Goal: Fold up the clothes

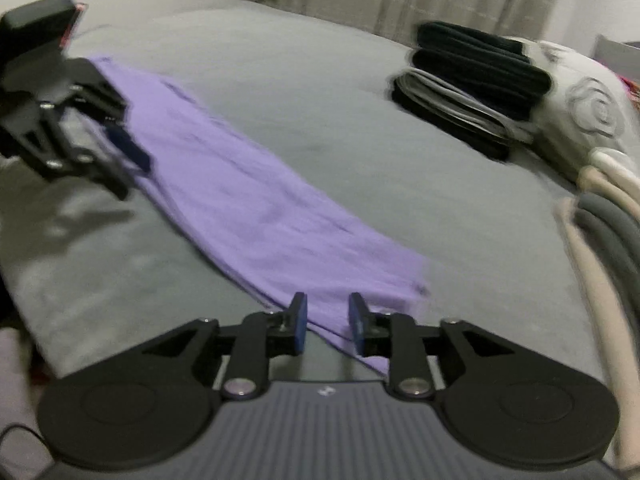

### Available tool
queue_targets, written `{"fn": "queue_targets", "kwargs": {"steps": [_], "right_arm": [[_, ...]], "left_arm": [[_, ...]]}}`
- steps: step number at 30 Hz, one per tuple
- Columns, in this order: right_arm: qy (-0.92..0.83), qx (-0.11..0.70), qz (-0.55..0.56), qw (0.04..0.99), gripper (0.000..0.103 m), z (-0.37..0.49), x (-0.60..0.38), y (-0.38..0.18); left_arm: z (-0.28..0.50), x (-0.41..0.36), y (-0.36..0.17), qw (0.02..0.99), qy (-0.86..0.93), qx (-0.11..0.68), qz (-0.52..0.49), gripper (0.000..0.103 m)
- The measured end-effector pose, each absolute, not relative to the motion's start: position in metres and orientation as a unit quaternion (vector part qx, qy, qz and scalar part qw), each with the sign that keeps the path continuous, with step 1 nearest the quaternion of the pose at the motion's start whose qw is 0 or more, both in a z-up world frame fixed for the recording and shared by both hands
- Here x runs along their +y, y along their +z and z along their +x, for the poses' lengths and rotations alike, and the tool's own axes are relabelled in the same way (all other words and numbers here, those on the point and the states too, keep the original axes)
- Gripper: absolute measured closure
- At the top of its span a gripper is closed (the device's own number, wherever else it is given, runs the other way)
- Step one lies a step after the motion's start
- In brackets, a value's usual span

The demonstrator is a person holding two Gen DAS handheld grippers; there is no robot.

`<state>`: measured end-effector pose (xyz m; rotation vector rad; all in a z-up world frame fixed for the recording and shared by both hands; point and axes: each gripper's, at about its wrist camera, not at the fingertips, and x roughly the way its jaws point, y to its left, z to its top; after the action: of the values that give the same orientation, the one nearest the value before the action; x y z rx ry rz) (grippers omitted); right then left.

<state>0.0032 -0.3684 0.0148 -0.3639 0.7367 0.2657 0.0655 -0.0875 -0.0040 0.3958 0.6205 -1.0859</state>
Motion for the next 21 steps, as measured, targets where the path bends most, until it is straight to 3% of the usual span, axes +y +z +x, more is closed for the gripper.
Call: {"fn": "queue_targets", "kwargs": {"steps": [8, 21], "right_arm": [[0.115, 0.370, -0.177, 0.905, 0.076, 0.007, -0.378, 0.008], [0.090, 0.378, 0.002, 0.921, 0.078, 0.046, -0.410, 0.001]], "left_arm": [[0.068, -0.080, 0.005, 0.794, -0.516, 0.280, 0.156, 0.070], [0.067, -0.085, -0.011, 0.772, -0.527, 0.309, 0.173, 0.070]]}}
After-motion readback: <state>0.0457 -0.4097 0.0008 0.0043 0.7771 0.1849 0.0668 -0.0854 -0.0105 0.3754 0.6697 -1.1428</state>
